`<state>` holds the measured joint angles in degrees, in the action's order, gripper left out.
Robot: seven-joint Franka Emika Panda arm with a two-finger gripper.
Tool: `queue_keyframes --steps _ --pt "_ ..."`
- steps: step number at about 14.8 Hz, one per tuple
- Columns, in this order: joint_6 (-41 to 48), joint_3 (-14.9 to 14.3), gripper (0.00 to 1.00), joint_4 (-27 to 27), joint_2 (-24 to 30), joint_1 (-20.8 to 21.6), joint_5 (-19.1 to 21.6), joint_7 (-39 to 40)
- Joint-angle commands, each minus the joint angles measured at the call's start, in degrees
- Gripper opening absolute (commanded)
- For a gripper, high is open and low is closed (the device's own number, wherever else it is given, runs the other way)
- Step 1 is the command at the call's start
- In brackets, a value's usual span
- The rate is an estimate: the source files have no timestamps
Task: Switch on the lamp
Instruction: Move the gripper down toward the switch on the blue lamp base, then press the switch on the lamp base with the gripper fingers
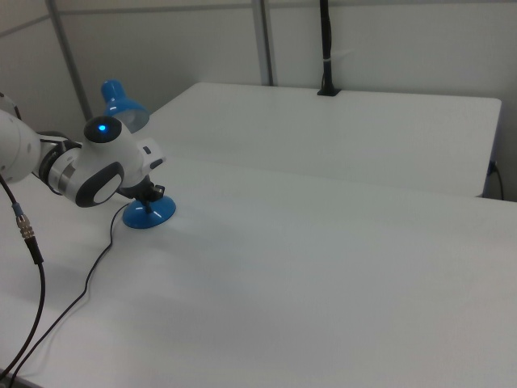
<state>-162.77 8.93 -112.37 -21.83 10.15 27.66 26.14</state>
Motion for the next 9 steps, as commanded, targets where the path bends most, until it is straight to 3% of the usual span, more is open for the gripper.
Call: queue_keyframes --steps 1,9 --pt "-0.62 -0.41 0.00 2.42 -1.89 0.83 1.70 -0.30" --pt "-1.06 -0.41 0.00 2.59 -3.21 1.80 1.61 -0.48"
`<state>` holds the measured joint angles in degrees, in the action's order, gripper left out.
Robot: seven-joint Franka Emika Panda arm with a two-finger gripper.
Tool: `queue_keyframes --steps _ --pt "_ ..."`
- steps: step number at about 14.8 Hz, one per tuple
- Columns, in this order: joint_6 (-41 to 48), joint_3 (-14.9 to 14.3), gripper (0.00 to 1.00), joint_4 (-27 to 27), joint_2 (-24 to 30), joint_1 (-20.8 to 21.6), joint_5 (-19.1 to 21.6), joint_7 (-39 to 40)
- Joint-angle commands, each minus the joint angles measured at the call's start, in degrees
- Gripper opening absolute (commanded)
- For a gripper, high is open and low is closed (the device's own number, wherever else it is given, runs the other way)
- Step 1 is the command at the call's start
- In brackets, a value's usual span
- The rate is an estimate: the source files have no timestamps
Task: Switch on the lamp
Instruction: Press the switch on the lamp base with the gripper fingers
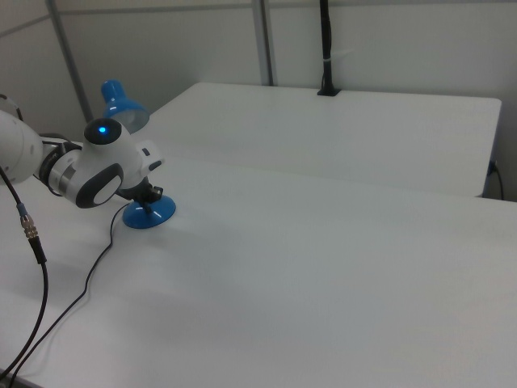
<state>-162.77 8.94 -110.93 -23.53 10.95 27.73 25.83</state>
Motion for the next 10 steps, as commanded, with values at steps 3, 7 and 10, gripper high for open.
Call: queue_keyframes --steps 3,7,10 --pt "-3.43 -0.41 0.00 1.95 -2.83 1.17 1.54 -0.17" --pt "-3.61 -0.41 0.00 2.21 -3.54 1.26 1.54 -0.17" --pt "-3.35 -0.41 0.00 2.12 -3.36 1.61 1.45 -0.17"
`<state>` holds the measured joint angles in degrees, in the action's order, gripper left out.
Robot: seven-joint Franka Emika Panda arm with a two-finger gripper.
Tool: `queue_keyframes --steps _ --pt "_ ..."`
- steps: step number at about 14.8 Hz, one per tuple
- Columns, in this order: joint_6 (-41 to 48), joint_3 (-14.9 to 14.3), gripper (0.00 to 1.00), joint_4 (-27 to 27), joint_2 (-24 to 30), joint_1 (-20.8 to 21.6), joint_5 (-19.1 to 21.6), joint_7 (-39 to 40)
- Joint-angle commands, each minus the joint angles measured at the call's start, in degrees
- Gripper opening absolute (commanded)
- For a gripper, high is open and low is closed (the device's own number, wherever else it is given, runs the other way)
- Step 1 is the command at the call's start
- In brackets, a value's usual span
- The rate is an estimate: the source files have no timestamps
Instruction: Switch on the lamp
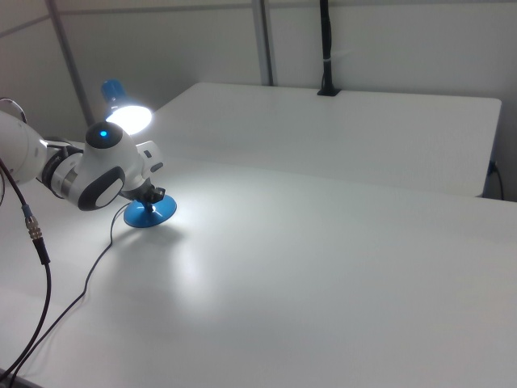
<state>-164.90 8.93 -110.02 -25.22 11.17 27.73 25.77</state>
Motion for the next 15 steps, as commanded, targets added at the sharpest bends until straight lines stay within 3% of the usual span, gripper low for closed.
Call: queue_keyframes --steps 1,3,6,10,13,15 --pt "-0.96 -0.41 0.00 0.60 -0.80 1.40 1.45 -0.02" --pt "1.49 -0.50 0.00 -3.16 3.49 0.96 1.45 -0.02" --pt "14.82 -3.47 0.00 -4.85 8.51 0.17 -0.47 0.07" --pt "33.01 -6.56 0.00 -4.41 13.70 -3.25 -9.95 -0.11" --pt "44.28 -10.50 0.00 -4.15 18.09 -4.92 -17.25 -1.86" --pt "48.95 -12.35 0.09 -3.10 21.43 -6.41 -20.68 -5.01"
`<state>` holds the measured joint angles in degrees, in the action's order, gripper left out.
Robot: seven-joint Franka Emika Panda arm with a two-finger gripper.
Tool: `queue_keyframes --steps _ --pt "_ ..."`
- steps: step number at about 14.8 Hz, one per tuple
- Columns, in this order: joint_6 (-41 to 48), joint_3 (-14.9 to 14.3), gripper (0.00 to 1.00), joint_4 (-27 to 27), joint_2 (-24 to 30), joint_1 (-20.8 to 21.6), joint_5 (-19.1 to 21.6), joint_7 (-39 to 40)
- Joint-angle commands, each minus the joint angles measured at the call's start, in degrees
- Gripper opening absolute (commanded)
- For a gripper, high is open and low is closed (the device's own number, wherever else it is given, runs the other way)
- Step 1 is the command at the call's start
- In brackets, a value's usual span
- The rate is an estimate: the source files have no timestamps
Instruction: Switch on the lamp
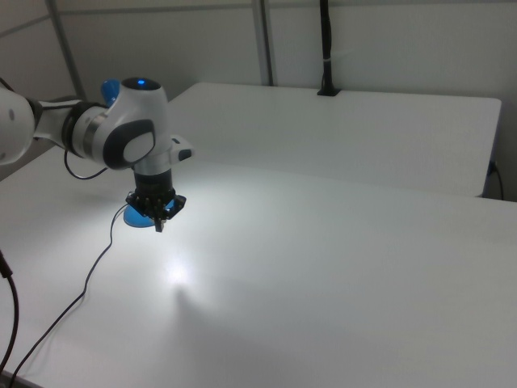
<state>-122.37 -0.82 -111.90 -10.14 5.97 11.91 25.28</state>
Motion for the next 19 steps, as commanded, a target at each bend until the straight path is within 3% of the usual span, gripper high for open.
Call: queue_keyframes --steps 1,2,3,4,5,11,19 --pt "8.27 -2.96 0.23 0.61 7.14 -2.27 -6.71 -8.71" --pt "11.68 -3.39 0.33 2.72 7.93 -3.41 -9.16 -12.93" --pt "15.45 -3.49 0.51 4.91 8.20 -3.77 -11.97 -15.41" --pt "18.62 -3.75 0.72 7.37 8.29 -4.21 -13.74 -16.48" --pt "21.00 -4.45 1.00 9.40 8.38 -4.30 -14.10 -16.66" --pt "25.69 -7.00 1.00 18.64 9.43 -4.30 -13.49 -18.33" --pt "25.34 -7.09 1.00 19.17 9.52 -4.92 -9.89 -18.77"
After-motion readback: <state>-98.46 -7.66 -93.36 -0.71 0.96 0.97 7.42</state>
